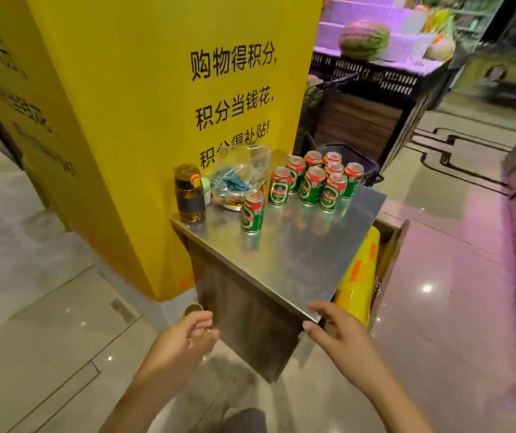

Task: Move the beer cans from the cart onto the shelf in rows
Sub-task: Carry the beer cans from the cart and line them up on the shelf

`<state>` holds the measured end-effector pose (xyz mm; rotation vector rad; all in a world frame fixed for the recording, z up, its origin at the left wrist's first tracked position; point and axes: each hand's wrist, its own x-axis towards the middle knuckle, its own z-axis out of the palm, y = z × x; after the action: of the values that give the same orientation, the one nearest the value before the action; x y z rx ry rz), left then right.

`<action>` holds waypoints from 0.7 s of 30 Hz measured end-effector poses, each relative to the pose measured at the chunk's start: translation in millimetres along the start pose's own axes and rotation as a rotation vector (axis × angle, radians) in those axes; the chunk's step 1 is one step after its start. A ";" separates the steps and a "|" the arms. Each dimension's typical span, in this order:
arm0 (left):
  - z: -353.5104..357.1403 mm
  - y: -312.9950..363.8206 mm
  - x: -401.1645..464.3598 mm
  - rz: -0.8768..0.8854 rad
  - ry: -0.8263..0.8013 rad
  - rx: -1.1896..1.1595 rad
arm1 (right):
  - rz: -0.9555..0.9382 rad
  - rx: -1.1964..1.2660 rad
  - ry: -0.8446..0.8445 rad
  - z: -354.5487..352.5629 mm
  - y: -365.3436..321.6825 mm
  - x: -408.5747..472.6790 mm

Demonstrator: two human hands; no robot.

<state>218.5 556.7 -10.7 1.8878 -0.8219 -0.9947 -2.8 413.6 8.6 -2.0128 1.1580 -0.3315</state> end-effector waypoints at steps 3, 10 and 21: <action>-5.5 22.4 50.4 -0.008 0.045 -0.015 | -0.053 -0.038 -0.016 -20.3 -6.7 54.8; 32.8 72.6 155.8 0.000 0.058 0.045 | 0.008 0.004 -0.014 -63.2 26.7 145.1; 107.3 100.5 274.8 -0.316 0.368 -0.016 | 0.210 0.176 -0.013 -142.5 122.1 326.9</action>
<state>239.1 247.9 -47.8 2.1431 -0.3060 -0.7945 22.4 39.9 -33.8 -1.7220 1.2736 -0.3018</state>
